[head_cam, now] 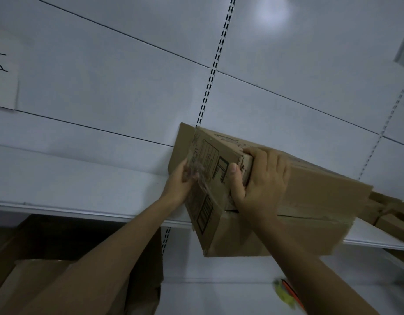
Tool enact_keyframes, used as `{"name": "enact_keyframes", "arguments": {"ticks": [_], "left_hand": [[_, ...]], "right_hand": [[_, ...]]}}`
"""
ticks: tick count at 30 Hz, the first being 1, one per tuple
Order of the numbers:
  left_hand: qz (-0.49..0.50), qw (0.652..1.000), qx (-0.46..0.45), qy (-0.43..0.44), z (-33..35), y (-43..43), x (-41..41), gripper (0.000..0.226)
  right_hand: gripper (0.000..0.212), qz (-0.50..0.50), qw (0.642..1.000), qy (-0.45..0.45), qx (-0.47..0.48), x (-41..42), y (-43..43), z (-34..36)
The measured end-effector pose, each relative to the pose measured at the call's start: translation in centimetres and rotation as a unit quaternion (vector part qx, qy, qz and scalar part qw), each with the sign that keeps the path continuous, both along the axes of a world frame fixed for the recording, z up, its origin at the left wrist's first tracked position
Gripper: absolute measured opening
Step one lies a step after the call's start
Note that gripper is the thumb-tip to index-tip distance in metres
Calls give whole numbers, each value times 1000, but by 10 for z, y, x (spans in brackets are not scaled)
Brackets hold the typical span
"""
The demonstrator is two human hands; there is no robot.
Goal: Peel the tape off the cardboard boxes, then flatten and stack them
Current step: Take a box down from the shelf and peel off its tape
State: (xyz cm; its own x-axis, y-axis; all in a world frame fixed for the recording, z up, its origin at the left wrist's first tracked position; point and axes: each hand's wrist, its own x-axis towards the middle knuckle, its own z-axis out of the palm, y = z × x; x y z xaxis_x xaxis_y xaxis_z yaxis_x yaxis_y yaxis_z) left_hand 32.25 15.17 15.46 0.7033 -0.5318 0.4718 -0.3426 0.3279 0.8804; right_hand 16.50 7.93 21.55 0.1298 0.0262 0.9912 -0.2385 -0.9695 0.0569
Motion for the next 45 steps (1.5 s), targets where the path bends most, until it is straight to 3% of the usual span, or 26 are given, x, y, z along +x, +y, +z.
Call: {"name": "enact_keyframes", "arguments": {"ticks": [4, 12, 19, 25, 32, 36, 39, 41, 45], "left_hand": [[76, 994, 56, -59, 9, -5, -10, 46], [157, 987, 30, -23, 18, -7, -1, 4], [173, 984, 27, -35, 4, -13, -8, 20], [105, 993, -36, -35, -21, 13, -41, 18], [126, 982, -80, -117, -70, 61, -105, 21], [125, 989, -57, -49, -105, 75, -132, 17], [102, 994, 33, 23, -155, 82, -140, 17], [103, 990, 80, 59, -183, 89, -148, 30], [103, 977, 34, 185, -190, 98, -162, 23]], "right_hand": [[42, 0, 1000, 1, 5, 0, -1, 0], [42, -3, 1000, -3, 2, 1, -2, -1], [42, -12, 1000, -7, 0, 1, -1, -1], [43, -18, 1000, 4, 1, 0, -1, -1], [41, -23, 1000, 5, -2, -1, 0, -3], [39, -25, 1000, 6, 0, -1, 1, -2], [38, -25, 1000, -1, -8, 0, 0, -2], [38, -29, 999, -9, -14, 1, -1, -3], [39, -32, 999, -16, -18, 1, -2, -4]]}}
